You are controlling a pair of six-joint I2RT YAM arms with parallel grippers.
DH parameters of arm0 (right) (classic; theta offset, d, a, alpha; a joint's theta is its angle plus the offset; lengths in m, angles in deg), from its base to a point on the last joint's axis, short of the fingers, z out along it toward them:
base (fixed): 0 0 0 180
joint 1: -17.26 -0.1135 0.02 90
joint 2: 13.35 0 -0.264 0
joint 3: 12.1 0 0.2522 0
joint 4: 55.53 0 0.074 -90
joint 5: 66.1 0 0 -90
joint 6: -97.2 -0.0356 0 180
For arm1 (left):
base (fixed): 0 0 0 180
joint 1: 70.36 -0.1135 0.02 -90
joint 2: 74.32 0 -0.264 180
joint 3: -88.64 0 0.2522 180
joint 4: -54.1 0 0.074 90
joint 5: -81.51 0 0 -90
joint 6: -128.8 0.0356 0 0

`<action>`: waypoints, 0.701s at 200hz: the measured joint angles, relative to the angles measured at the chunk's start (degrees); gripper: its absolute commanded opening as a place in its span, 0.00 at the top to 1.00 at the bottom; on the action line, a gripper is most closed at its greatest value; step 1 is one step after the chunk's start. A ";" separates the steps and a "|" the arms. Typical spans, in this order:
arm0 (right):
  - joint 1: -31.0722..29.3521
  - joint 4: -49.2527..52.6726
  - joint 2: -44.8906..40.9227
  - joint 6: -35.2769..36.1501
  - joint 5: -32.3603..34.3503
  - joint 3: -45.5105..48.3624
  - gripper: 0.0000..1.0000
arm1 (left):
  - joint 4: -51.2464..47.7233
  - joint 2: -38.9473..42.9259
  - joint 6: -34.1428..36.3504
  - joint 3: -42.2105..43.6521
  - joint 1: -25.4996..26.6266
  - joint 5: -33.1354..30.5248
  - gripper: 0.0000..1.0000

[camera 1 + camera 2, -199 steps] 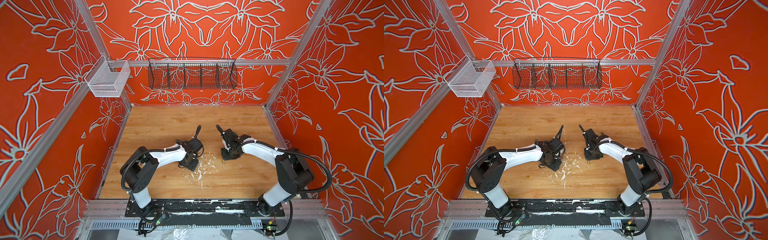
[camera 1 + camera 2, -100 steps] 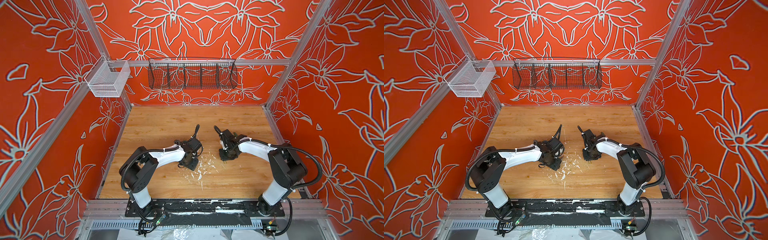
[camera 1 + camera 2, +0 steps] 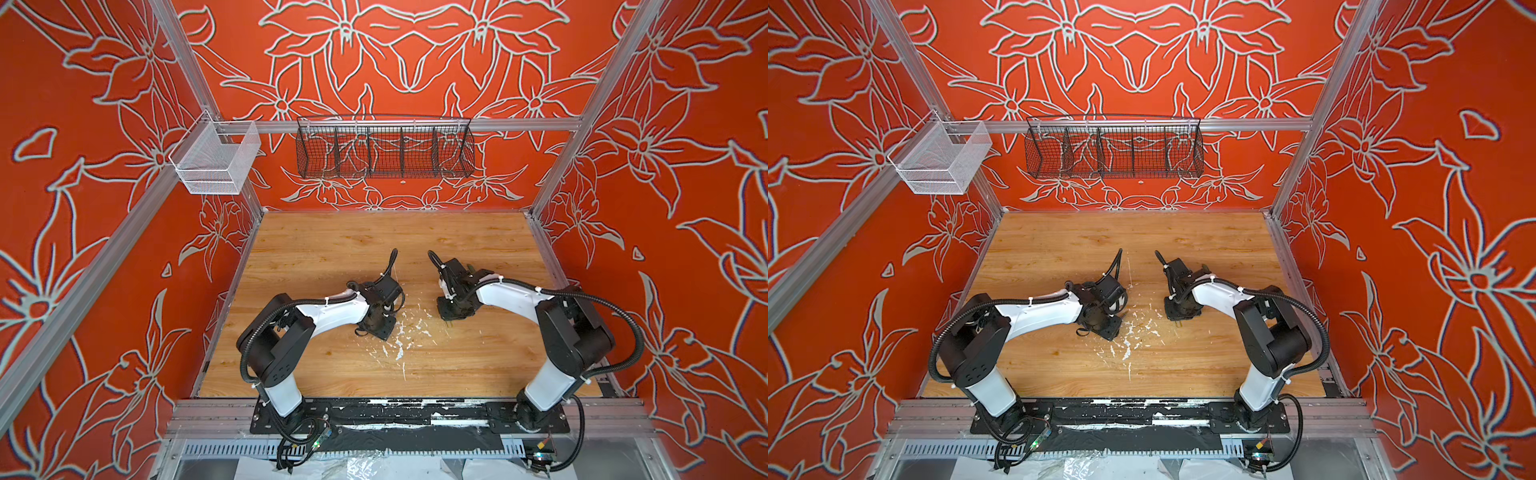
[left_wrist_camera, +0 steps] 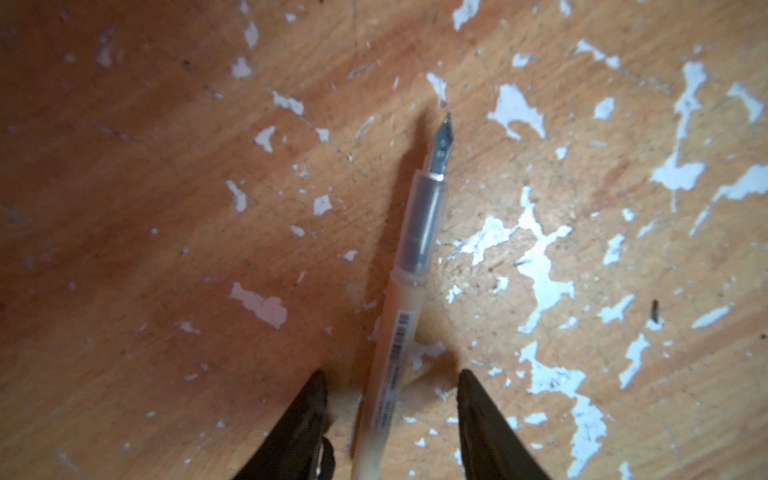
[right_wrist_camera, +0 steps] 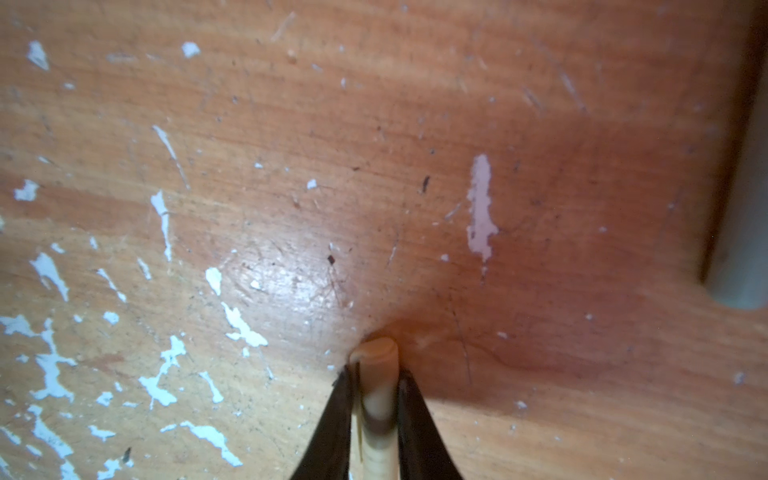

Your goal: Insert the pens into the pen caps

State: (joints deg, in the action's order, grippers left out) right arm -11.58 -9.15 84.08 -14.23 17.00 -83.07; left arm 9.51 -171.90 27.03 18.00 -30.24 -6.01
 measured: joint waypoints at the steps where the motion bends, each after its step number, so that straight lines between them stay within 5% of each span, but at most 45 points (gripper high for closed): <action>1: 0.00 0.00 0.00 -0.02 0.00 0.00 0.82 | 0.04 0.04 0.09 0.07 0.00 0.00 0.55; 140: 0.00 -1.46 -2.86 -1.66 -1.31 1.33 0.86 | 0.74 1.01 0.17 1.44 -0.11 0.59 0.96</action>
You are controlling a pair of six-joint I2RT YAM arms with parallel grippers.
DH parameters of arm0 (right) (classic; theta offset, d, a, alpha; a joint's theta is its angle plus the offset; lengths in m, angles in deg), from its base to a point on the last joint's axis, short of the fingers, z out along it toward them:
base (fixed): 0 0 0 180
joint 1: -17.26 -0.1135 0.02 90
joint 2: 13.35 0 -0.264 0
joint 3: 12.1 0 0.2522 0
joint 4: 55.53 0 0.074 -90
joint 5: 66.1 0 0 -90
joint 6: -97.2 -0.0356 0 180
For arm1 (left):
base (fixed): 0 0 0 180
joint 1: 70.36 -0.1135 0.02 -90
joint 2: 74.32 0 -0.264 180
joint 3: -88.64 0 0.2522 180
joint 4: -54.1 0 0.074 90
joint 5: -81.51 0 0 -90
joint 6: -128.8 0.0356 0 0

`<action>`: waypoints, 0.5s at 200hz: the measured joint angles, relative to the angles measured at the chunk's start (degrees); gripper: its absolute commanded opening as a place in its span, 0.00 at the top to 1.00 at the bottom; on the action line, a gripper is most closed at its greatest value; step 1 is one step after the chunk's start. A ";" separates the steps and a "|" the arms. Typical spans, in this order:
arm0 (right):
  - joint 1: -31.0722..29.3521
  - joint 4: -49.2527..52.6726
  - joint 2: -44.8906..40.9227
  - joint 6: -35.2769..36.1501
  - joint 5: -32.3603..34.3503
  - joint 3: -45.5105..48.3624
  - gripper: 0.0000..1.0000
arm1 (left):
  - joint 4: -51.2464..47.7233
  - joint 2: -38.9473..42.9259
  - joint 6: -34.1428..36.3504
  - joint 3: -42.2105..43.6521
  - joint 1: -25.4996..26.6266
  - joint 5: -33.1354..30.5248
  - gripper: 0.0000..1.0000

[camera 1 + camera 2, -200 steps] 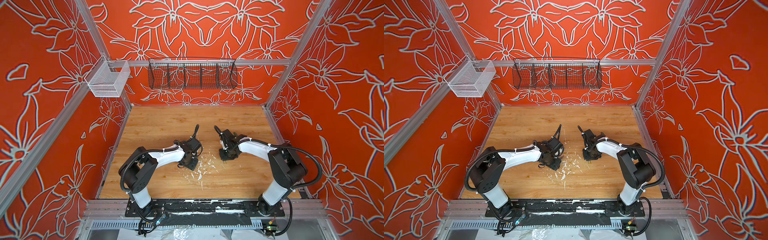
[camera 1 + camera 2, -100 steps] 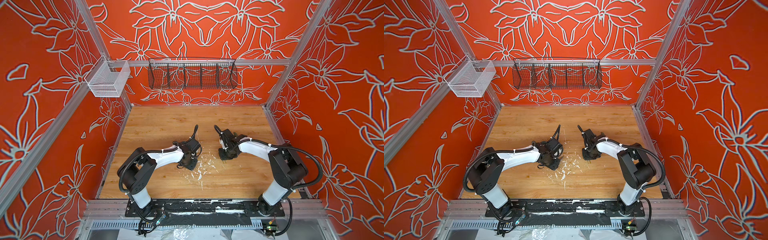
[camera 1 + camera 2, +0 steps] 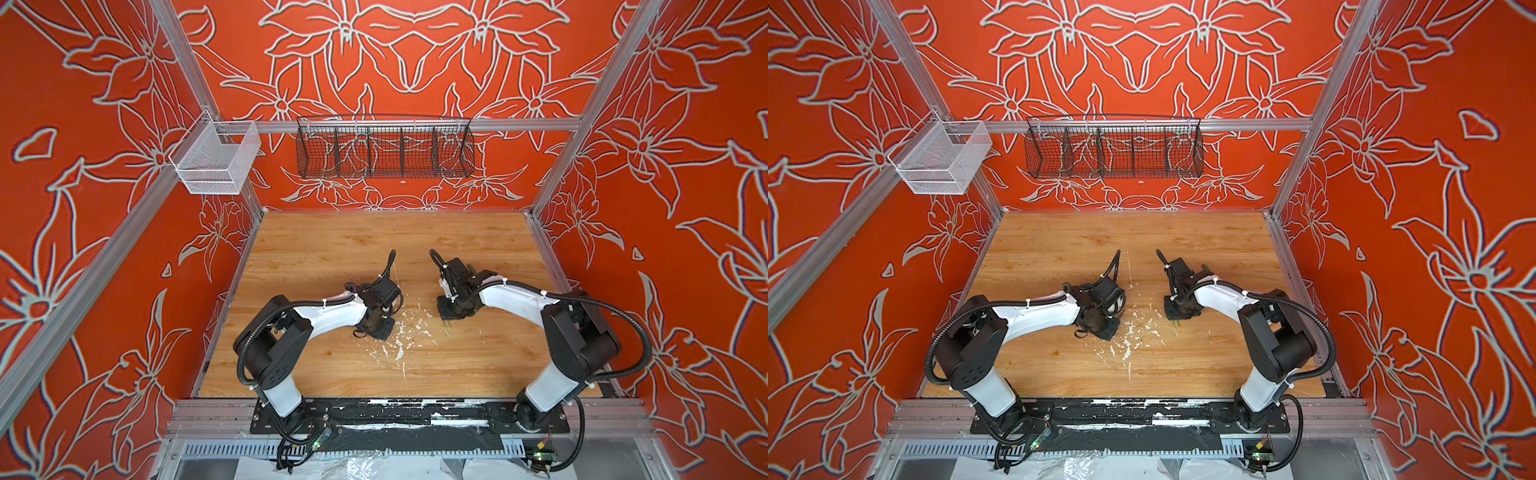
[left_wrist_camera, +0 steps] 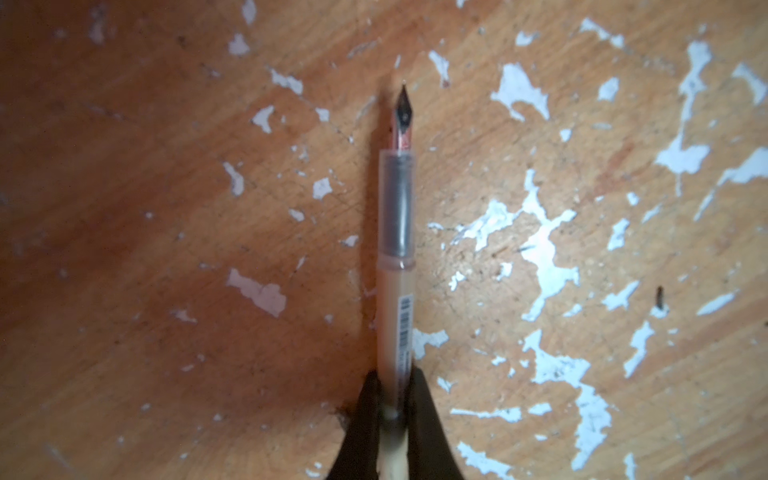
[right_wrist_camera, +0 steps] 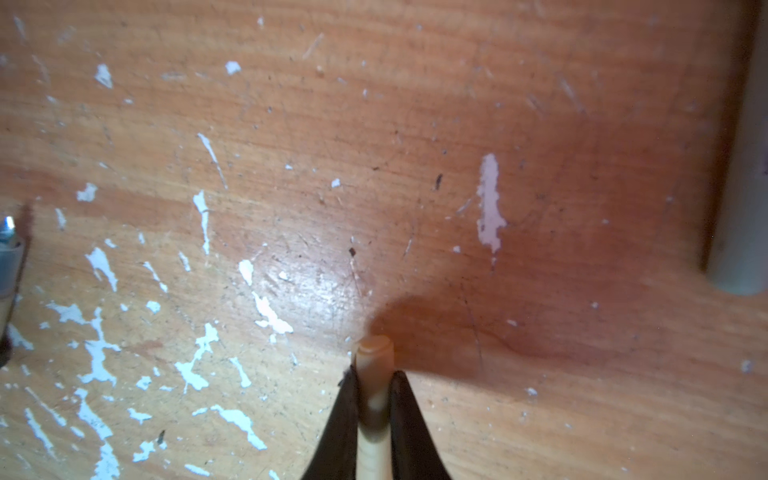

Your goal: Insert the pens into the pen caps

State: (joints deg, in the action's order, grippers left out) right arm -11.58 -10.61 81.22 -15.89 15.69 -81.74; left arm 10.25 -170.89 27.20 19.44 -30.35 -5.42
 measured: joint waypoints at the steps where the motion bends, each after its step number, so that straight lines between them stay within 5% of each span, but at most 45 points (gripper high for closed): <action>1: 0.00 -0.09 -0.13 -0.02 -0.02 0.07 0.86 | 0.00 0.00 0.07 0.00 0.00 0.04 0.96; 100: 0.00 -1.92 -4.57 -2.14 -0.02 0.76 0.89 | 0.44 1.62 -0.02 0.02 0.04 2.05 1.00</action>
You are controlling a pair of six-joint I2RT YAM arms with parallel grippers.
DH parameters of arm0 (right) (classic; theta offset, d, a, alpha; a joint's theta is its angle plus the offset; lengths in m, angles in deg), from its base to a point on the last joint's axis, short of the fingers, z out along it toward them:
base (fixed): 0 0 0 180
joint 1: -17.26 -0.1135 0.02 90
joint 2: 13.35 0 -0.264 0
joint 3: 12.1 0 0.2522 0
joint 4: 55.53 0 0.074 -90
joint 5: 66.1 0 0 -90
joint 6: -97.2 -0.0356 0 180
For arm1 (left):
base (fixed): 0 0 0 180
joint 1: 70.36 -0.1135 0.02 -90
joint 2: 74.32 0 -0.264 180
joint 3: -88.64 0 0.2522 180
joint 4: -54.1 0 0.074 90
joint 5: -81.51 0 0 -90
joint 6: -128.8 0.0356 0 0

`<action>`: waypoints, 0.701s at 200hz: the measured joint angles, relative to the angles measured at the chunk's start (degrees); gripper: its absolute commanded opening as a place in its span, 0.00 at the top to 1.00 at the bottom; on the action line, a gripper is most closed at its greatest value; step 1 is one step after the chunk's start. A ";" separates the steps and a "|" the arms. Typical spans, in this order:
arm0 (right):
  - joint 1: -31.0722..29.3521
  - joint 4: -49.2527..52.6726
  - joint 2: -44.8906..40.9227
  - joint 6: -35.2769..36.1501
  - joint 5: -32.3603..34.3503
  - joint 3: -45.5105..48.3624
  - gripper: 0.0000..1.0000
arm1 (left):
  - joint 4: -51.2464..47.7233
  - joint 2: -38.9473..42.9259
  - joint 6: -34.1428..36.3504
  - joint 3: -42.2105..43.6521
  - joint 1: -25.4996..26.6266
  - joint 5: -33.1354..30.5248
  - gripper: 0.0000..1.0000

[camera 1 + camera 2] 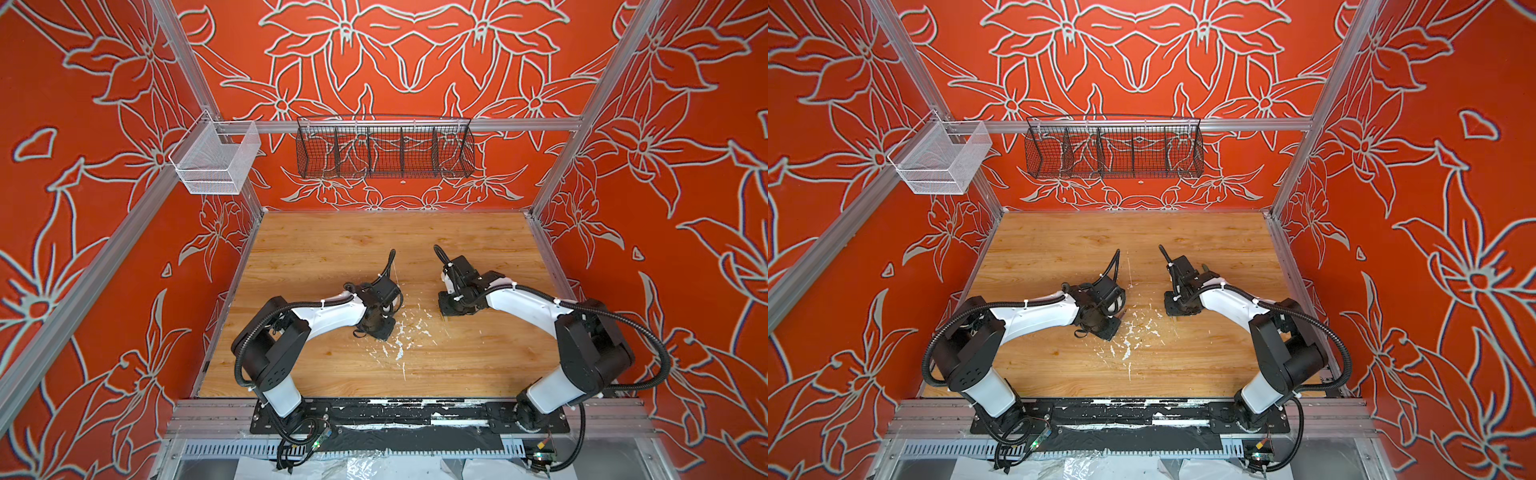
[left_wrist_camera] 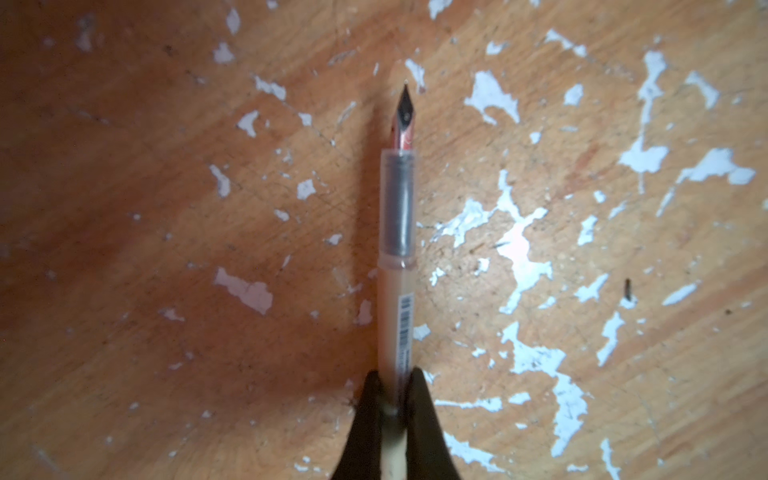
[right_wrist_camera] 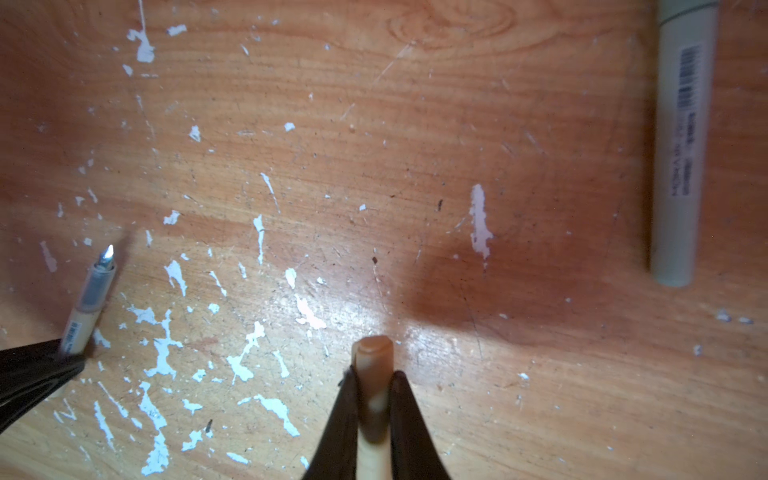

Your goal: Insert the pens into the pen caps

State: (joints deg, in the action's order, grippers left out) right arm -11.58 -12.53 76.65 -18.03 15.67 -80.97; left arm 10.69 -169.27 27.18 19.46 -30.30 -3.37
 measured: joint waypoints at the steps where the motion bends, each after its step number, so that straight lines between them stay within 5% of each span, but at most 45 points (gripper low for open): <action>1: 0.00 -0.02 -0.04 -0.02 0.00 0.00 0.89 | 0.04 0.04 0.00 0.00 0.00 0.02 1.00; 91: 1.77 -3.10 -14.38 -3.80 -0.24 0.85 0.92 | 5.40 6.73 -0.39 0.96 0.24 4.22 1.00; 140: 3.48 -6.75 -23.30 -7.45 -3.02 1.64 0.92 | 10.95 17.40 -0.42 2.60 1.64 7.82 1.00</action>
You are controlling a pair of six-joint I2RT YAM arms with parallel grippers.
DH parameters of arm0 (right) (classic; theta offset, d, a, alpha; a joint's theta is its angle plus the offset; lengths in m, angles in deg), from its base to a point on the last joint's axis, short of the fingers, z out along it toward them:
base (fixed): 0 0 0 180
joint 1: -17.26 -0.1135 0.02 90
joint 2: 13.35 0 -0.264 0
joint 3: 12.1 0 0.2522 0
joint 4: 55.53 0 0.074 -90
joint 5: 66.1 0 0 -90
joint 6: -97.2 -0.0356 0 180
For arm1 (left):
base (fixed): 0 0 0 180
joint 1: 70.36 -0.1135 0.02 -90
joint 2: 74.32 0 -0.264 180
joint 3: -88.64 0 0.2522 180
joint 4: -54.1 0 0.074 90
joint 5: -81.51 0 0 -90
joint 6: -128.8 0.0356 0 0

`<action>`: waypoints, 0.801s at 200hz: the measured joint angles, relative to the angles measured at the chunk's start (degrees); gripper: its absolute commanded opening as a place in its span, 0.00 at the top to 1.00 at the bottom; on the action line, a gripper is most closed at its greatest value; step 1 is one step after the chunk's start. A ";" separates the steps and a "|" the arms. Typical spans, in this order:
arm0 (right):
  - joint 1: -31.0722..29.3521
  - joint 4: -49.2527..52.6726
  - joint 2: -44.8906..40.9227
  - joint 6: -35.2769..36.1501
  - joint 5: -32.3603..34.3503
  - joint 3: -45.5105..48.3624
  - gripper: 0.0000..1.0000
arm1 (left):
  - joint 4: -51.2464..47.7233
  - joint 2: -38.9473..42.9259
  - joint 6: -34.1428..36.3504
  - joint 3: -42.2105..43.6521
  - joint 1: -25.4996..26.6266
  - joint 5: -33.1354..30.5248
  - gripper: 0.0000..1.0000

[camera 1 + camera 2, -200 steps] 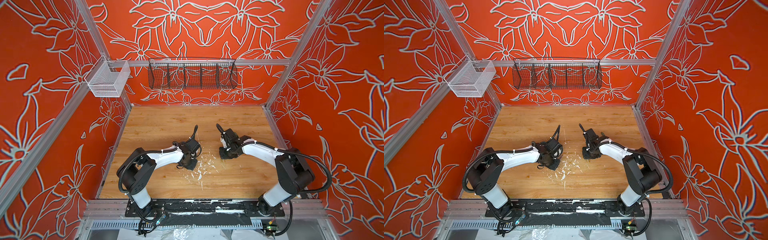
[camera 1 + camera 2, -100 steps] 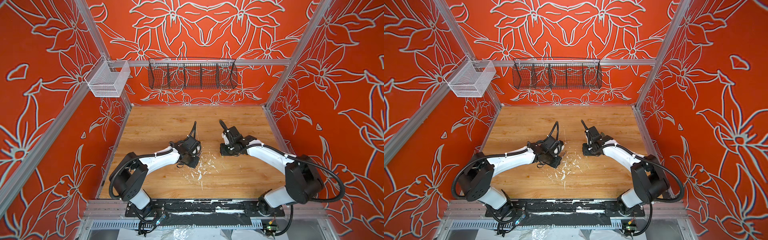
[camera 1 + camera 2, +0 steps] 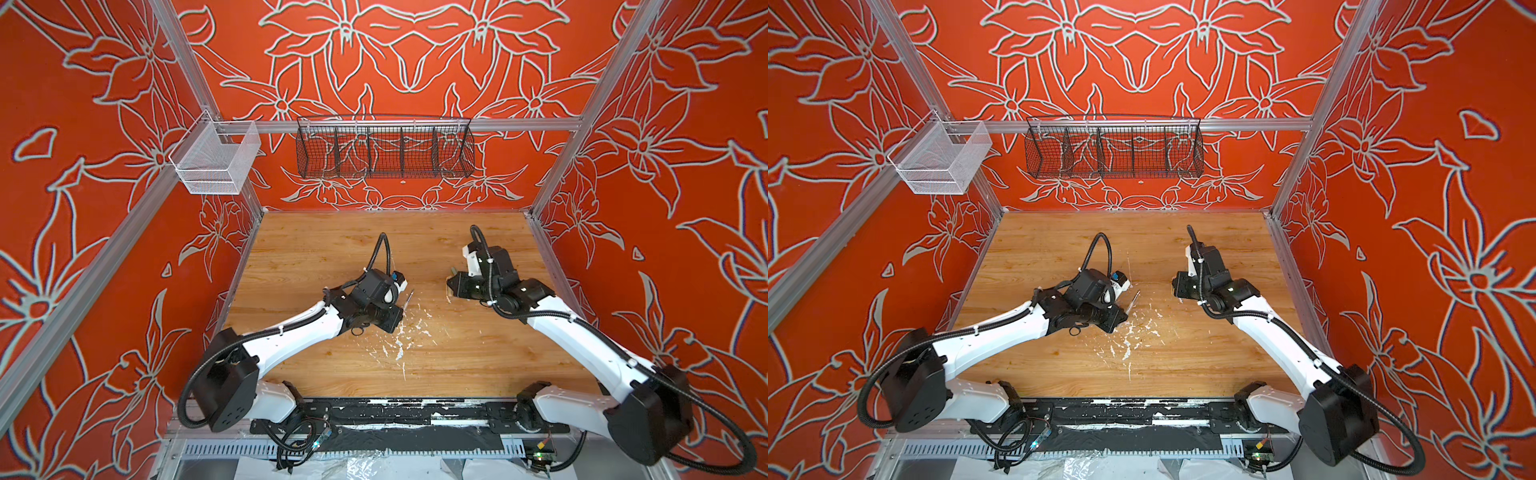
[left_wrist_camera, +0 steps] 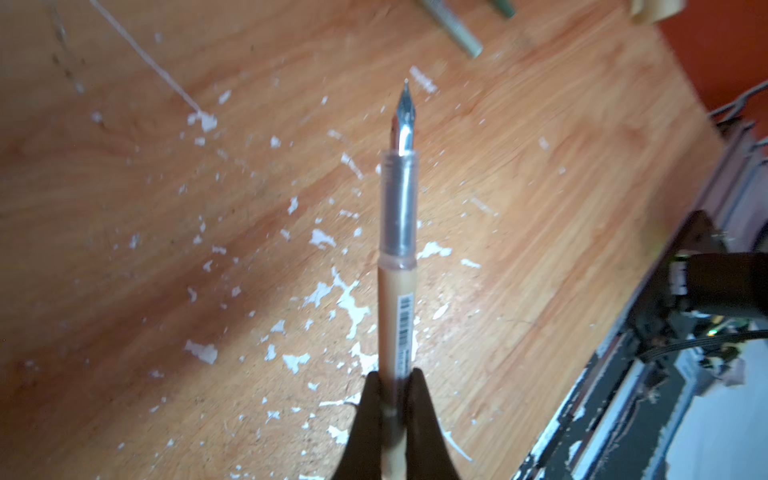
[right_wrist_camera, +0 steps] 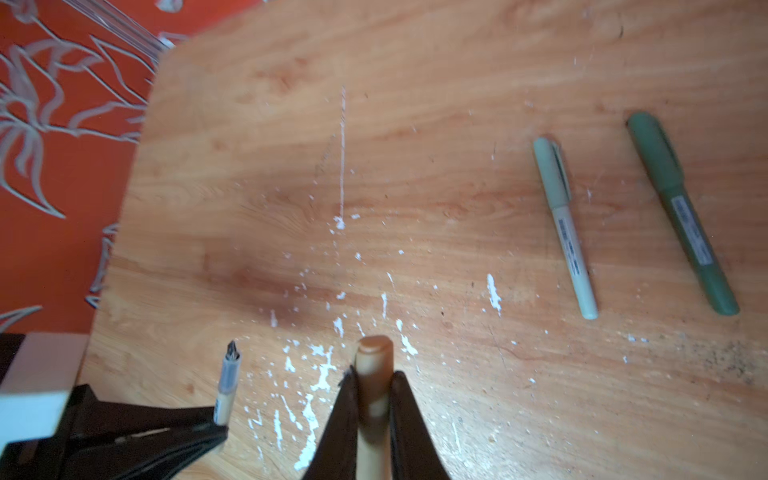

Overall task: Insert the pens into the pen caps
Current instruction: 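Lift the pen upright with the left gripper while the right raises the cap above it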

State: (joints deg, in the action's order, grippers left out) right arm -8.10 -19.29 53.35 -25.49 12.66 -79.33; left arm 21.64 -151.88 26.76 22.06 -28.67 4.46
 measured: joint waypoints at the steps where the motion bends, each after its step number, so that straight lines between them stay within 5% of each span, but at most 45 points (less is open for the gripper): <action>1: 0.02 -0.17 -0.22 -0.11 -0.13 0.00 0.92 | 0.13 0.11 0.00 0.00 0.02 0.09 1.00; 160: 0.39 -24.22 -11.78 -10.23 -7.67 5.20 0.95 | 12.41 2.36 -0.50 -2.84 3.91 4.39 1.00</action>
State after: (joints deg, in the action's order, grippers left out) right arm -7.71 -43.51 41.57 -35.72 4.98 -74.13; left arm 34.05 -149.52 26.26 19.22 -24.75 8.85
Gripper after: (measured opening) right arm 0.145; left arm 0.068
